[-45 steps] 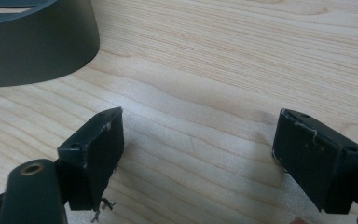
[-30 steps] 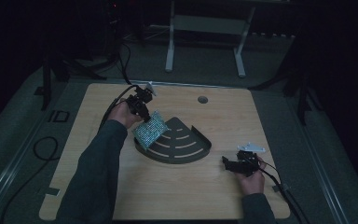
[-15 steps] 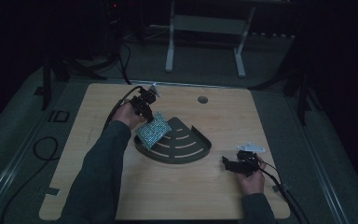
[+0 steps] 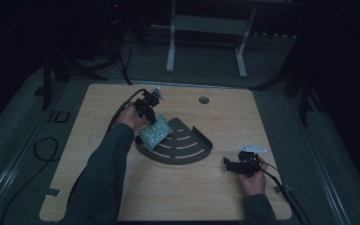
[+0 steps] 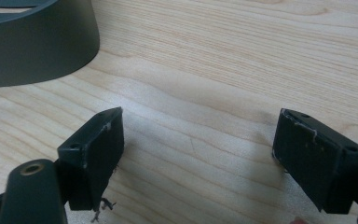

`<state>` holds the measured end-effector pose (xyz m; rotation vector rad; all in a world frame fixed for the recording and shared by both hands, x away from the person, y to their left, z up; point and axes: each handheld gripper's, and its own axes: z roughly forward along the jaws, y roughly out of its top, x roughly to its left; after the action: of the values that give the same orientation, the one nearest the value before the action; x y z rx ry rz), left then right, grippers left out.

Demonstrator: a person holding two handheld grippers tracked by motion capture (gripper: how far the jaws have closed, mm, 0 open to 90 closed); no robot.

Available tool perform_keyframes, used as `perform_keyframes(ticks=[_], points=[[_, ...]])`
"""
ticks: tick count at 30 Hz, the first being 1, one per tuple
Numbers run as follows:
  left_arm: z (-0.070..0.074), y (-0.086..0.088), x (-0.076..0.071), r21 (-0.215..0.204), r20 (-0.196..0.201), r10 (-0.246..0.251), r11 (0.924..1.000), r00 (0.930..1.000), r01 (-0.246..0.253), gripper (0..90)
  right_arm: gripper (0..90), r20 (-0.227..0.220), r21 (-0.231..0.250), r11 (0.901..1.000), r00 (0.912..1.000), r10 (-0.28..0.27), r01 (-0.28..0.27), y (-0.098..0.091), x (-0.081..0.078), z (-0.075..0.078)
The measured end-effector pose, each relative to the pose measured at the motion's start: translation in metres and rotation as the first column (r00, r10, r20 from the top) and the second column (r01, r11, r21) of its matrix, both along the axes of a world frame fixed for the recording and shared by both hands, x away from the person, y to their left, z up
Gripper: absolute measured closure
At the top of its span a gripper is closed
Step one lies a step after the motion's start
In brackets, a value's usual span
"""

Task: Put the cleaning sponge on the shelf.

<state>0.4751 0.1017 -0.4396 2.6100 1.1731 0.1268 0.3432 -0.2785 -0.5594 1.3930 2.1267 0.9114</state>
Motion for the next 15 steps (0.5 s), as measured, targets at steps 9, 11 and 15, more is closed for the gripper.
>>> perform_keyframes(ticks=[9,11,15], points=[[-0.0051,-0.0033,-0.0015,0.009,-0.003,-0.016,0.9998,0.9999,0.016,90.0,16.1,0.000,0.000,1.0000,1.0000,0.001,-0.001,0.0000,0.0001,0.0000],[-0.0071,-0.0049,-0.0020,0.009,-0.003,-0.018,0.9998,0.9998,0.018,90.0,16.0,0.000,0.000,1.0000,1.0000,0.001,-0.001,-0.0001,0.0001,0.0000],[-0.0104,-0.0077,-0.0032,0.020,-0.006,-0.023,0.9995,0.9997,0.023,89.9,16.1,0.000,0.000,1.0000,1.0000,0.001,-0.001,-0.0001,0.0001,0.0000]])
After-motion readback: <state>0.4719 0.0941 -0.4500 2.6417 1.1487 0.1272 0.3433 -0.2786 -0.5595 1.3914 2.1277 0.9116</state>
